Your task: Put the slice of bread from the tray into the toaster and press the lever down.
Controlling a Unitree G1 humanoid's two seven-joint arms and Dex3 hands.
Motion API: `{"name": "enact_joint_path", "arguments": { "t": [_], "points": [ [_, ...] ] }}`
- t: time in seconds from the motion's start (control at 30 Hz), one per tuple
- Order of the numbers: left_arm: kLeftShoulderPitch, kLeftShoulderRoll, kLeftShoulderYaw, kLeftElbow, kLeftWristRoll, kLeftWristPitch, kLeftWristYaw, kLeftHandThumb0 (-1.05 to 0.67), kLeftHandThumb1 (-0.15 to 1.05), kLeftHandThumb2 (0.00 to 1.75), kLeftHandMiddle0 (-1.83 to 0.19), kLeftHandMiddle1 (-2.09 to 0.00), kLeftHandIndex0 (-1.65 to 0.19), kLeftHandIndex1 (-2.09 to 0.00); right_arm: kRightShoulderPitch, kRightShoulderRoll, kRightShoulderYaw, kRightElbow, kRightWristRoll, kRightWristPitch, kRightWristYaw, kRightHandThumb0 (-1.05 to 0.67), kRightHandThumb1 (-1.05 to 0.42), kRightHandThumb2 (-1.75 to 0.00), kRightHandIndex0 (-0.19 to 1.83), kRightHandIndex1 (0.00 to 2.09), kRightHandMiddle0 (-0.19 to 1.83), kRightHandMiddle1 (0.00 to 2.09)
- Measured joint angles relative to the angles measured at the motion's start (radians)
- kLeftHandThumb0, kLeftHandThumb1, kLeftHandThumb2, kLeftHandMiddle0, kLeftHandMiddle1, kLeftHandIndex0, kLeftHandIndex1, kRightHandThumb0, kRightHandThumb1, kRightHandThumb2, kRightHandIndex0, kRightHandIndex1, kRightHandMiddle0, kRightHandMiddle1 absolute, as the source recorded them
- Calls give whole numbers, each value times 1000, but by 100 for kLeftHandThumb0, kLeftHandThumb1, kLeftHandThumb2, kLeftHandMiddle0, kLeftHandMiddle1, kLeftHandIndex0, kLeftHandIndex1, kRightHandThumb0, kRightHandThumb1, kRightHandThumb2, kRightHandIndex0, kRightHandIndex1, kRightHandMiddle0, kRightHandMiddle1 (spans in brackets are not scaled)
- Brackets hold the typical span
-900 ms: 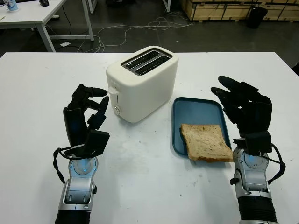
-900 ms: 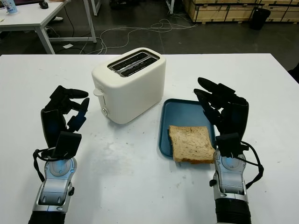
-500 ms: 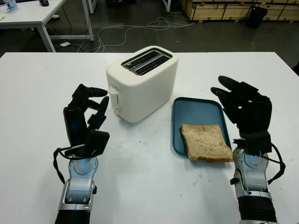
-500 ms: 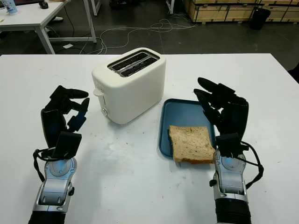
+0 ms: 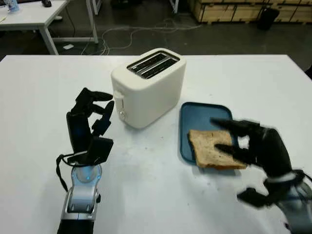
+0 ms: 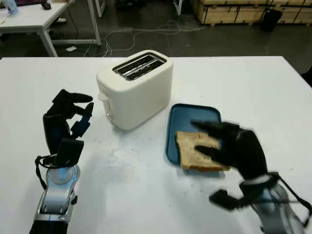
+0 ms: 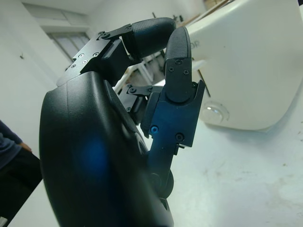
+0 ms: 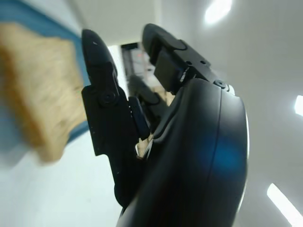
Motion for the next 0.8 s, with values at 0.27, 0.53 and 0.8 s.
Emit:
{"name": "enact_joint_path", "arguments": {
  "t": [0.27,0.53,0.8],
  "points": [
    [-8,2,2,0,6,0,0,-45,92,35,-64,-161,-58,-123,39,-66,20,-102,-130,87,112,-82,-88,-1,15,0,16,0],
    [-10,2,2,0,7,0,0,-46,92,36,-65,-162,-58,-124,35,-67,68,-84,-262,151,72,-81,-87,0,14,0,15,0],
    [-10,2,2,0,10,0,1,-47,92,36,-65,-162,-57,-125,11,-89,135,13,-365,194,-11,-76,-87,-1,21,3,20,2]
  ]
}}
